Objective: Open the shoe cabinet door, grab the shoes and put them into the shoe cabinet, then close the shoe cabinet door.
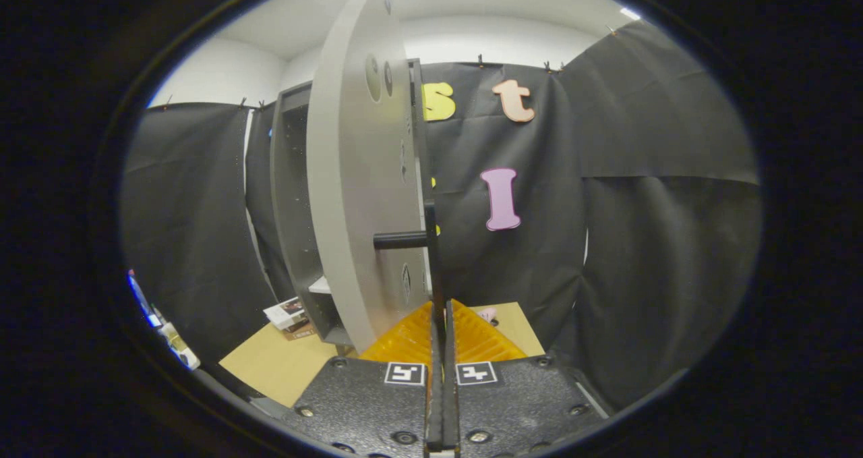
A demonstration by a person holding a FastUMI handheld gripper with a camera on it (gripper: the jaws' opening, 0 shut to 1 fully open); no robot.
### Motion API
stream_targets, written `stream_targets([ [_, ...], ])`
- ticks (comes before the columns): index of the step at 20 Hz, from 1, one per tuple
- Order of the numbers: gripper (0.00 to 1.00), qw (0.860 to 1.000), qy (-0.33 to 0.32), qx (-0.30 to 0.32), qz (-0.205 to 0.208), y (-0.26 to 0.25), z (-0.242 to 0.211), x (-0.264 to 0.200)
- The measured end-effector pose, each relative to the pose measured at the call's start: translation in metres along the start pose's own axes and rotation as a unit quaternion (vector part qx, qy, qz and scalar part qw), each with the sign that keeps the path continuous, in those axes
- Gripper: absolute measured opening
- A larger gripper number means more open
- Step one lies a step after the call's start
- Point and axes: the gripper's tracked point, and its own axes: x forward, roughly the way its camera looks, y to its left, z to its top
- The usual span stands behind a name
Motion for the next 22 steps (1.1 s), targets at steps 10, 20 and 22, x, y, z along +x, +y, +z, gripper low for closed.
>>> stream_targets([
  [10,0.04,0.999,-0.002,-0.032,0.002,-0.007,-0.004,-0.003],
  [20,0.71,0.998,-0.015,-0.025,-0.054,-0.041,-0.004,-0.045],
  [22,0.89,0.996,-0.023,-0.022,-0.079,-0.050,-0.003,-0.062],
])
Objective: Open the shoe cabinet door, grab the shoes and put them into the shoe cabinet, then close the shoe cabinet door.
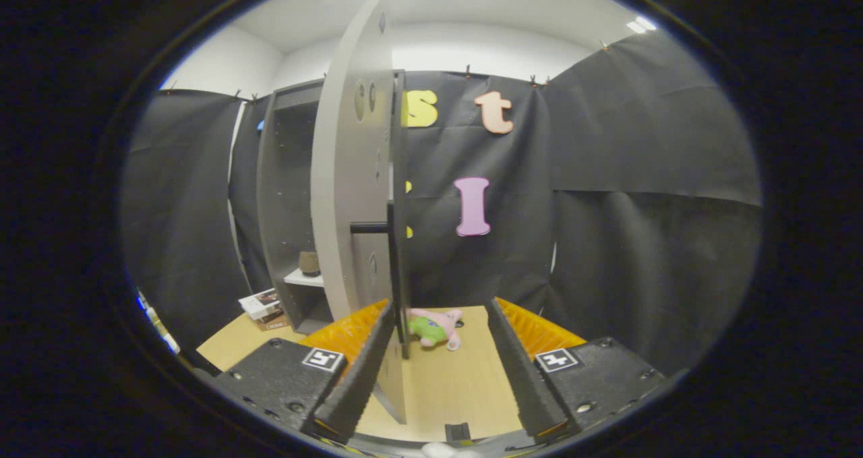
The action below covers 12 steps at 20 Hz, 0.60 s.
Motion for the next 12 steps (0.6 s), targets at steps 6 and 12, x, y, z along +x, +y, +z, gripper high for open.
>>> stream_targets([
  [6,1.00,0.999,-0.029,-0.013,-0.038,0.018,-0.009,-0.037],
  [12,1.00,1.000,0.011,-0.016,-0.020,0.092,-0.083,-0.032],
])
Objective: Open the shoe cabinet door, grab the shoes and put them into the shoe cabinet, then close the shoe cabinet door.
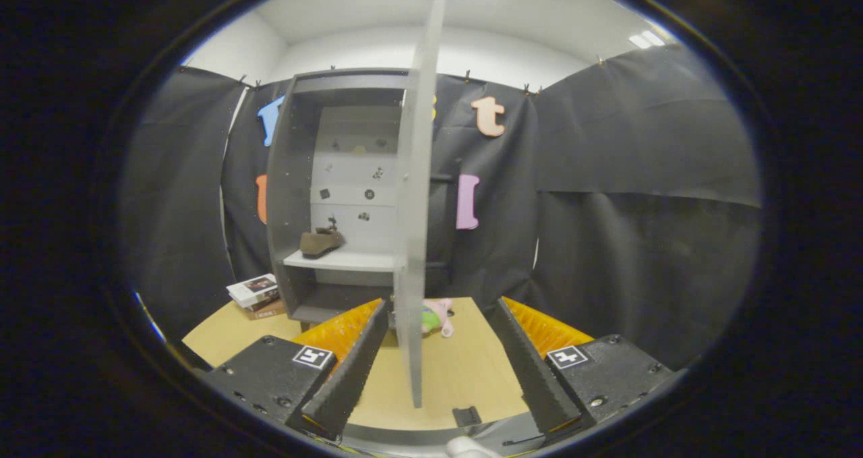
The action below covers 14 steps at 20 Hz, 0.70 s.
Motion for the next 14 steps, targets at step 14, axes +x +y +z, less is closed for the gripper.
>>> stream_targets([
  [14,1.00,0.979,0.179,0.033,0.088,0.195,-0.249,0.120],
])
